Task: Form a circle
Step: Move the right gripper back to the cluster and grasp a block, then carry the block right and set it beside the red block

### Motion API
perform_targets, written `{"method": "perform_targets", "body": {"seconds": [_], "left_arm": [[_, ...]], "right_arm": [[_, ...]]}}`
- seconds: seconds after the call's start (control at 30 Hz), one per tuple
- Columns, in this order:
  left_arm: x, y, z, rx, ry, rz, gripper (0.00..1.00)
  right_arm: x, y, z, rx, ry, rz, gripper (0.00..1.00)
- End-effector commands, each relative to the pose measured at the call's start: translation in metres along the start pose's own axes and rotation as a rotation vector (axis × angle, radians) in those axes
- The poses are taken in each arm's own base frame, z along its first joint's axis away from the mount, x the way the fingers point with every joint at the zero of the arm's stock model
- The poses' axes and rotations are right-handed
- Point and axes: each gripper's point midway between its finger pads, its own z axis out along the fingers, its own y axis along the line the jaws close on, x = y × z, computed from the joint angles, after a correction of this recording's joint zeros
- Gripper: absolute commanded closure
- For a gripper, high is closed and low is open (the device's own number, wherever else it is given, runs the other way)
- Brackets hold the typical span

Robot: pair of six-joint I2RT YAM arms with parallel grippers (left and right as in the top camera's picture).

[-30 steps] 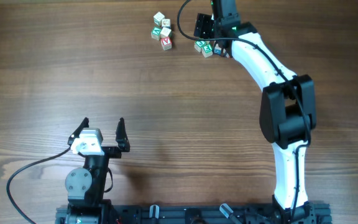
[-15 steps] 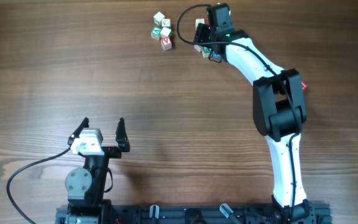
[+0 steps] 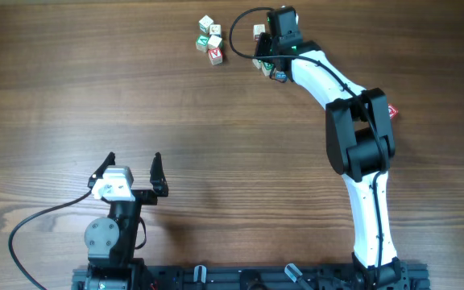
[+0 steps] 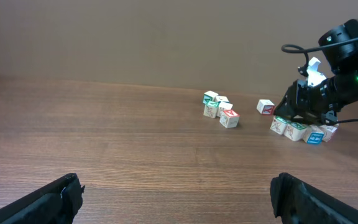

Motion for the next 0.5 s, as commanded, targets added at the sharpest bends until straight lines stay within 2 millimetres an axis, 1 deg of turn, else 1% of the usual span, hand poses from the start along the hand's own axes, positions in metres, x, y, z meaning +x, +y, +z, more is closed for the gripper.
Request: {"method": "perform_targets", "body": {"seconds": [0.0, 0.07, 0.13, 0.17, 0.23, 0.27, 0.33, 0.37, 0.4, 0.47], "left_arm": [[0.002, -0.004, 0.0, 0.02, 0.002, -0.006, 0.0], [0.002, -0.004, 0.0, 0.02, 0.002, -0.006, 0.0], [0.002, -0.004, 0.0, 0.02, 0.002, -0.006, 0.0], [0.002, -0.004, 0.0, 0.02, 0.002, -0.006, 0.0], [0.002, -0.004, 0.0, 0.02, 0.002, -0.006, 0.0], [0.002, -0.004, 0.0, 0.02, 0.002, -0.006, 0.0], [0.002, -0.004, 0.0, 0.02, 0.002, -0.006, 0.0], [0.002, -0.004, 0.0, 0.02, 0.002, -0.006, 0.0], [0.002, -0.004, 0.0, 0.02, 0.002, -0.006, 0.0], [0.002, -0.004, 0.0, 0.02, 0.002, -0.006, 0.0]], "right_arm": [[0.002, -0.008, 0.009, 0.033, -0.005, 0.01, 0.65], [0.0, -0.007, 0.009, 0.032, -0.01, 0.009, 0.69], [-0.007, -0.003, 0.004, 0.029, -0.015, 0.008, 0.72], [-0.011, -0.001, 0.001, 0.028, -0.017, -0.001, 0.75], [-0.024, 0.006, -0.013, 0.018, -0.035, -0.04, 0.76], [-0.031, 0.008, -0.022, 0.019, -0.045, -0.042, 0.76], [-0.049, 0.017, -0.049, 0.006, -0.077, -0.057, 0.77], [-0.058, 0.021, -0.064, -0.001, -0.091, -0.065, 0.77], [-0.067, 0.025, -0.085, -0.006, -0.101, -0.063, 0.77], [-0.076, 0.022, -0.113, 0.018, -0.108, -0.058, 0.77]]}}
